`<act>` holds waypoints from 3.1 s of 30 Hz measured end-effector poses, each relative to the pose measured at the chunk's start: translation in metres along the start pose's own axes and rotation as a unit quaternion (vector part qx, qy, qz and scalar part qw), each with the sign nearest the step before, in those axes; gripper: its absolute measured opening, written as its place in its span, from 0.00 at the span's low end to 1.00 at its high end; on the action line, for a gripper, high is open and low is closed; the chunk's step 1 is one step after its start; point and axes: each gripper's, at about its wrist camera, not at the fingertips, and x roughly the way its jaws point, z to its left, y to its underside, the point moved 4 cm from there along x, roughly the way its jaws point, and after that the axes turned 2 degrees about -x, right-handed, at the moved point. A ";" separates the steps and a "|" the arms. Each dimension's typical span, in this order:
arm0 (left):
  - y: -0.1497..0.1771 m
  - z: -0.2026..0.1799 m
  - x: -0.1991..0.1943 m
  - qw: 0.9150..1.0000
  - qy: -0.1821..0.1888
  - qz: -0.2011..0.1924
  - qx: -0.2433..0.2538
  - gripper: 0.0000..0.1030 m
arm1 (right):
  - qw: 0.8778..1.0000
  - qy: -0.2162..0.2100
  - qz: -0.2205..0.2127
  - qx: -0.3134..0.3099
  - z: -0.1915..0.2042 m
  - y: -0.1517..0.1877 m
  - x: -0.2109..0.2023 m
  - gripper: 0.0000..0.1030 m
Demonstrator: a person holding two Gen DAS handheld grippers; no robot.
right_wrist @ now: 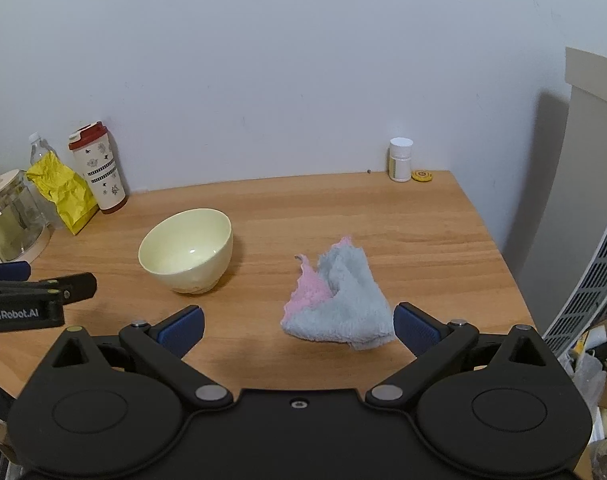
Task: Clean bowl
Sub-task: 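Move the right gripper toward the grey-and-pink cloth, then grasp the bowl rim with the left gripper while the right gripper grasps the cloth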
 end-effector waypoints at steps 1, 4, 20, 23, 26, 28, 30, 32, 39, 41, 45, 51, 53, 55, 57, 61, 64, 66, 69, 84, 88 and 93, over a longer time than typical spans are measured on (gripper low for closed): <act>0.000 0.002 0.003 1.000 0.001 0.003 -0.003 1.00 | 1.000 -0.006 -0.001 0.000 0.001 -0.002 0.000 1.00; 0.000 0.010 0.012 1.000 0.005 0.013 -0.013 1.00 | 1.000 0.001 -0.004 0.002 -0.001 -0.005 0.002 1.00; -0.011 0.011 0.019 0.999 0.000 0.007 -0.036 1.00 | 0.995 0.054 -0.007 -0.082 0.011 -0.002 0.018 1.00; -0.009 0.006 0.022 0.998 -0.008 0.049 -0.027 1.00 | 0.996 0.054 -0.010 -0.074 0.010 -0.001 0.018 1.00; -0.009 0.007 0.023 0.999 0.016 0.018 -0.049 1.00 | 0.997 0.047 -0.006 -0.059 0.008 -0.001 0.018 1.00; -0.006 0.008 0.021 0.998 0.024 -0.003 -0.057 1.00 | 0.998 0.047 -0.006 -0.050 0.007 0.000 0.019 1.00; -0.003 0.009 0.020 0.998 0.026 -0.008 -0.063 1.00 | 0.998 0.056 -0.007 -0.042 0.004 -0.001 0.019 1.00; -0.001 0.008 0.019 0.997 0.034 -0.006 -0.072 1.00 | 0.998 0.060 -0.004 -0.034 0.001 -0.001 0.020 1.00; 0.003 0.010 0.018 0.996 0.052 -0.018 -0.069 1.00 | 0.998 0.045 -0.050 -0.004 -0.011 -0.005 0.012 1.00; 0.002 0.010 0.018 0.997 0.047 -0.030 -0.062 1.00 | 0.995 0.048 -0.084 -0.002 -0.014 -0.007 0.008 1.00; 0.000 0.008 0.022 0.997 0.058 -0.040 -0.040 1.00 | 0.996 0.034 -0.085 0.009 -0.020 -0.009 0.014 1.00; -0.007 0.016 0.043 0.994 0.078 -0.049 -0.059 1.00 | 0.996 0.000 -0.043 0.078 -0.041 -0.012 0.035 1.00; -0.006 0.018 0.053 0.992 0.089 -0.058 -0.063 1.00 | 0.993 -0.011 -0.049 0.105 -0.049 -0.010 0.038 1.00; -0.004 0.022 0.067 0.991 0.091 -0.071 -0.066 1.00 | 0.991 -0.018 -0.059 0.120 -0.057 -0.008 0.042 1.00; -0.004 0.025 0.086 0.991 0.090 -0.044 -0.084 1.00 | 0.991 -0.020 -0.059 0.115 -0.061 -0.005 0.047 0.99; -0.011 0.036 0.122 0.985 0.115 -0.006 -0.130 1.00 | 0.995 -0.021 -0.029 0.096 -0.064 0.000 0.066 0.91; -0.011 0.042 0.138 0.981 0.111 0.001 -0.157 0.99 | 0.996 -0.026 -0.011 0.085 -0.066 0.003 0.076 0.81; -0.012 0.043 0.145 0.980 0.116 0.004 -0.160 0.99 | 0.997 -0.029 -0.002 0.070 -0.066 0.005 0.083 0.79; -0.014 0.043 0.154 0.979 0.126 0.014 -0.157 0.99 | 0.998 -0.025 0.007 0.050 -0.067 0.006 0.090 0.78; 0.003 0.038 0.193 0.987 0.099 0.088 -0.089 0.71 | 0.995 -0.068 0.069 0.034 -0.067 0.007 0.122 0.79; 0.008 0.045 0.206 0.986 0.100 0.104 -0.086 0.64 | 0.995 -0.063 0.072 0.033 -0.066 0.006 0.125 0.79; 0.007 0.053 0.206 0.981 0.118 0.118 -0.095 0.56 | 0.995 -0.058 0.076 0.031 -0.065 0.005 0.128 0.79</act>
